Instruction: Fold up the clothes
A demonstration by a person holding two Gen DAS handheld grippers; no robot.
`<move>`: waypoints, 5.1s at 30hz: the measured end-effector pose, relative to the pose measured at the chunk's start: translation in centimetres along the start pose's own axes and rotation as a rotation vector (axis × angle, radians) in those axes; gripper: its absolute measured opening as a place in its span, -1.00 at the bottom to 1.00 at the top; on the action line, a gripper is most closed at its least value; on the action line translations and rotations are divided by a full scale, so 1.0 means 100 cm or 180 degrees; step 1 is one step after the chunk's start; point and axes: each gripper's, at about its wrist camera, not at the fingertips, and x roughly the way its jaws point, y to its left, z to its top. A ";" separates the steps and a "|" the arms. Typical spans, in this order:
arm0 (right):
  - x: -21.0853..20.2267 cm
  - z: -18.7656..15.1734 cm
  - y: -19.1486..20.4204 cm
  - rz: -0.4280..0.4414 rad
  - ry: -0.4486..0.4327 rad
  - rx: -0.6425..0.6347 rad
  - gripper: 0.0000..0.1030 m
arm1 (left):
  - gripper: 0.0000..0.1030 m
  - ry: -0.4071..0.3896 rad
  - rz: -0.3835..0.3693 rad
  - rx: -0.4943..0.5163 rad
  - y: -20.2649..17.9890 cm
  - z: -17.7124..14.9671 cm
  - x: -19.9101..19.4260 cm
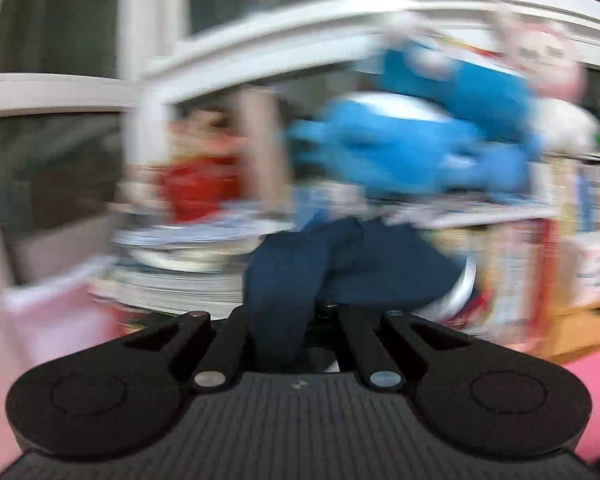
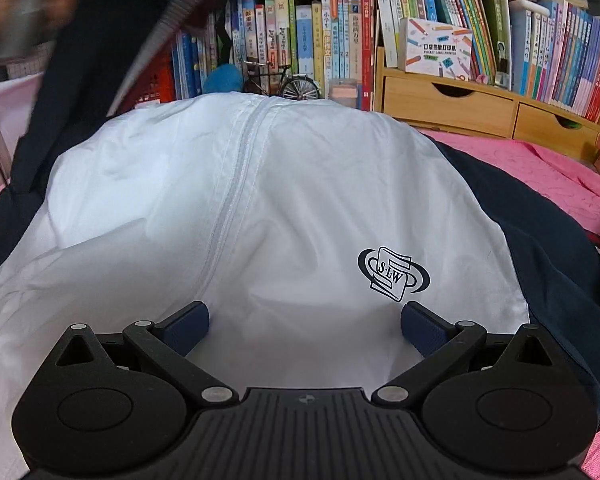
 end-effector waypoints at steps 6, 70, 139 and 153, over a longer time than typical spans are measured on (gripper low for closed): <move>0.000 0.000 0.000 -0.0007 0.0001 -0.0011 1.00 | -0.94 0.0633 0.0742 -0.0252 0.163 -0.073 0.026; 0.005 0.005 0.051 0.0756 -0.0130 -0.1787 0.95 | 0.70 0.0253 -0.2691 0.0398 -0.036 -0.093 -0.052; -0.096 -0.013 0.010 0.1379 -0.0853 -0.1791 -0.38 | 0.95 0.0304 -0.3549 0.0720 0.035 -0.141 -0.080; -0.110 -0.050 0.019 0.1408 -0.0682 -0.1916 -0.21 | 0.83 0.0925 -0.3761 0.0413 -0.005 -0.126 -0.063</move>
